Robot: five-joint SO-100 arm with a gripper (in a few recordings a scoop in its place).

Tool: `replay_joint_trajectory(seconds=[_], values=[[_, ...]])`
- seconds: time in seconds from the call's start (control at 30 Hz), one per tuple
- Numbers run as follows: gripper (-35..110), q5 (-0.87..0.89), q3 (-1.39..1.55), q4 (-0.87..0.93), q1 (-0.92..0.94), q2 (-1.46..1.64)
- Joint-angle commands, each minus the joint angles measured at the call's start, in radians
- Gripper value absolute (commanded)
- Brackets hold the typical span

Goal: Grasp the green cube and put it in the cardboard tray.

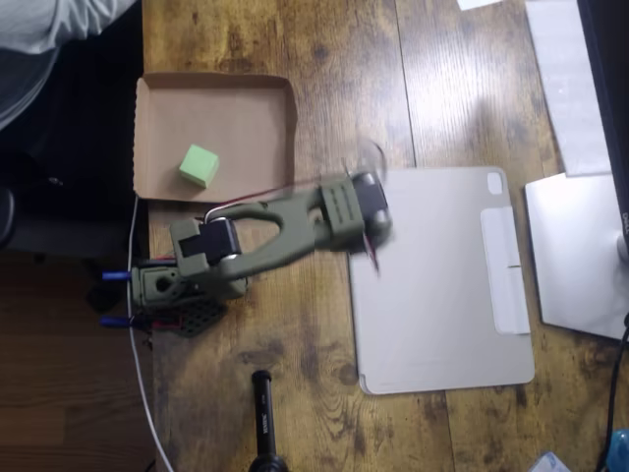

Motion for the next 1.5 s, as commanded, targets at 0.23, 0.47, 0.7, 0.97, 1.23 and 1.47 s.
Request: replay_joint_trajectory(seconds=[0.23,0.47,0.7,0.97,1.23,1.47], values=[[0,-0.005,0.135,0.021,-0.034,-0.060],[0,0.005,0.140,0.023,-0.043,-0.187],[0,-0.011,0.143,0.023,-0.058,-0.190],[0,-0.028,0.143,0.021,-0.051,-0.209],[0,-0.034,0.143,0.023,-0.052,-0.233],[0,-0.040,0.143,0.023,-0.044,-0.219]])
